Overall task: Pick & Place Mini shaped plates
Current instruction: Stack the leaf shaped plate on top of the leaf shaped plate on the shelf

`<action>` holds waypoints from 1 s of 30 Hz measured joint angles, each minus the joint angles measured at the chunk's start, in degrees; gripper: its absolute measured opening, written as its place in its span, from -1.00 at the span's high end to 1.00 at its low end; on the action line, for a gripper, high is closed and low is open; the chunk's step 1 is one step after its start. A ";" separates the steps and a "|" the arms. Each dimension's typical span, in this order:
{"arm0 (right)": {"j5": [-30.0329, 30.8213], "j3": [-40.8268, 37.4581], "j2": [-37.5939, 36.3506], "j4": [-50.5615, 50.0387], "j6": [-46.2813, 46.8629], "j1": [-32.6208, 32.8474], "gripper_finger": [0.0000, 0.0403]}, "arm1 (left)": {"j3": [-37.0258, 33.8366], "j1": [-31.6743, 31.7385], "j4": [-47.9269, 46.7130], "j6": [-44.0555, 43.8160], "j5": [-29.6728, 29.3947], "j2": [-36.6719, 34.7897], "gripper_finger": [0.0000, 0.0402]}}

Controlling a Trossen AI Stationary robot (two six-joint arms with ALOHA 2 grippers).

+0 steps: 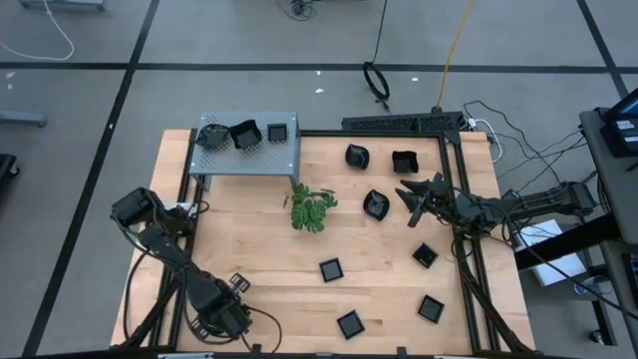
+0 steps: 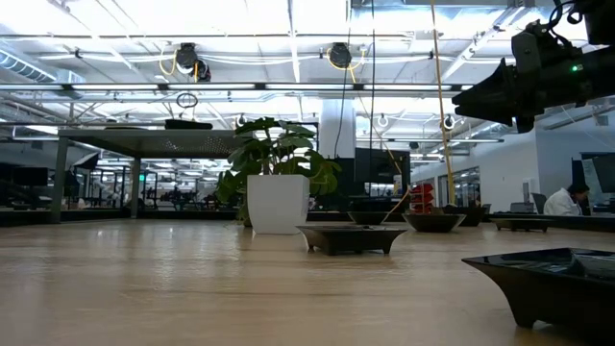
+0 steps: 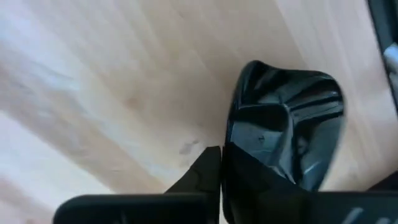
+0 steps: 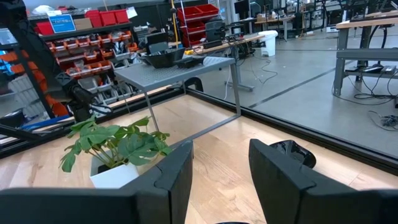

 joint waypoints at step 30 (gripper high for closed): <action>0.01 0.00 0.00 0.01 0.02 0.02 0.28 | -0.49 19.76 -3.82 -13.49 2.06 -20.20 0.70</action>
